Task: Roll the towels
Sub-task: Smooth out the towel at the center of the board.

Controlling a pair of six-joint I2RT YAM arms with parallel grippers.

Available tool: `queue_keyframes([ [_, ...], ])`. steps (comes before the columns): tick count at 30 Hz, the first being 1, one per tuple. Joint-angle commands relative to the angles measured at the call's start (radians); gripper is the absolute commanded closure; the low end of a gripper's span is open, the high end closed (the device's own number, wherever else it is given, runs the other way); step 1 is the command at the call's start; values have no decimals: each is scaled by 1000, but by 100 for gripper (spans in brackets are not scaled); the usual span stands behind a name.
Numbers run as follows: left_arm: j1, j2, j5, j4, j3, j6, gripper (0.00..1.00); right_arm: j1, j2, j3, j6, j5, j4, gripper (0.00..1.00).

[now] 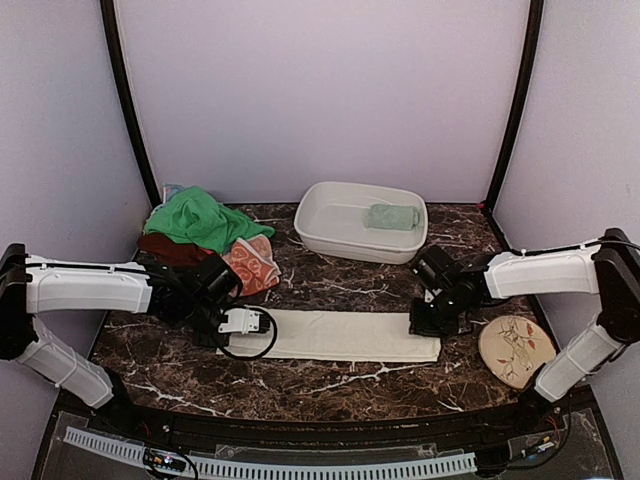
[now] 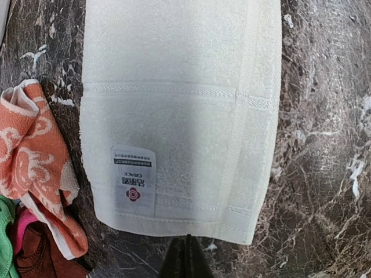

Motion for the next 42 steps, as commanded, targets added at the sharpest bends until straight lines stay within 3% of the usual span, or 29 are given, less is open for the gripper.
queue_keyframes([
  [1, -10, -28, 20, -78, 6, -27, 100, -21, 60, -66, -1, -25, 138, 71],
  [9, -24, -54, 31, -89, -40, -56, 100, -23, 72, -125, 20, -41, 197, 73],
  [11, -24, -59, 22, -70, -28, -62, 90, -24, 73, -123, 15, -41, 193, 73],
  [14, -23, -62, 21, -5, -13, -95, 64, -23, 72, -115, 12, -40, 179, 73],
  [15, -23, -56, 22, 40, -8, -112, 62, -23, 68, -117, 13, -39, 171, 73],
  [20, -12, 77, -86, 183, 16, -189, 73, -24, 27, -148, 20, -34, 124, 73],
  [25, 19, 182, -105, 194, 14, -188, 79, -24, -86, -167, 19, -13, 15, 73],
  [29, 19, 153, -29, 213, -19, -167, 77, -24, -134, -66, -30, 38, -66, 70],
  [35, 70, 109, 25, 200, 30, -158, 65, -42, -8, 42, -84, 87, -66, 68],
  [42, 138, 99, 64, 152, 102, -147, 61, -59, 27, 8, -86, 177, -70, 51],
])
